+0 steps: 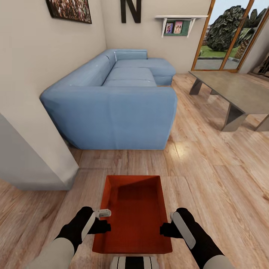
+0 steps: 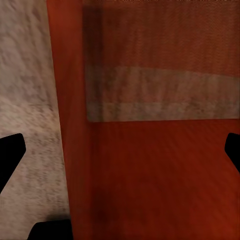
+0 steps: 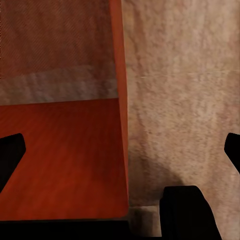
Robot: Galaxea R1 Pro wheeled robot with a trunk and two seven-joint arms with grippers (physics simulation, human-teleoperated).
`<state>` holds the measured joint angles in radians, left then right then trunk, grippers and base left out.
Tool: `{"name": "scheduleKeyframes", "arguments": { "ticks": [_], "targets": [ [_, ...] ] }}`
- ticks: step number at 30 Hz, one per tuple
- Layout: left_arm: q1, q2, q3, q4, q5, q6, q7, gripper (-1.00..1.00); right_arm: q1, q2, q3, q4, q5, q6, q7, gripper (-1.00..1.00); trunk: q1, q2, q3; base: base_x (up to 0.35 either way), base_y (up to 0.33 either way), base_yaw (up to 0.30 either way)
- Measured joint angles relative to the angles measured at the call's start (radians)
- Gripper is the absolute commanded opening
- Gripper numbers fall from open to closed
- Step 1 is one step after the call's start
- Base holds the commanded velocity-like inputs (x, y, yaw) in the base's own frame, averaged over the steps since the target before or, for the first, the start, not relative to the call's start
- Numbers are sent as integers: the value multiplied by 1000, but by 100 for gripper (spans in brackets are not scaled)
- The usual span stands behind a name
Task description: Move the two storage containers from the living room to the garage. In the garage, place one container on the floor and stack the other container on top of it (either order is fine).
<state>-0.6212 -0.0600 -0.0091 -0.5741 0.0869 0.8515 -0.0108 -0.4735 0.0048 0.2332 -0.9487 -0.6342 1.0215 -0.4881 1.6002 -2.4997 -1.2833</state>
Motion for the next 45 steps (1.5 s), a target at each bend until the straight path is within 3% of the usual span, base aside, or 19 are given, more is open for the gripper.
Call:
{"name": "scheduleKeyframes", "arguments": {
  "ticks": [23, 24, 45],
  "targets": [
    [0, 0, 2, 0, 0, 0, -2, 100, 0, 2, 1, -1, 0, 0, 0, 100, 0, 0, 0, 0, 0, 0],
    [0, 0, 2, 0, 0, 0, -2, -100, 0, 1, 1, -1, 0, 0, 0, 100, 0, 0, 0, 0, 0, 0],
    [0, 0, 2, 0, -4, 0, -1, -100, 0, 2, 1, -2, 0, 0, 0, 100, 0, 0, 0, 0, 0, 0]
  ]
}}
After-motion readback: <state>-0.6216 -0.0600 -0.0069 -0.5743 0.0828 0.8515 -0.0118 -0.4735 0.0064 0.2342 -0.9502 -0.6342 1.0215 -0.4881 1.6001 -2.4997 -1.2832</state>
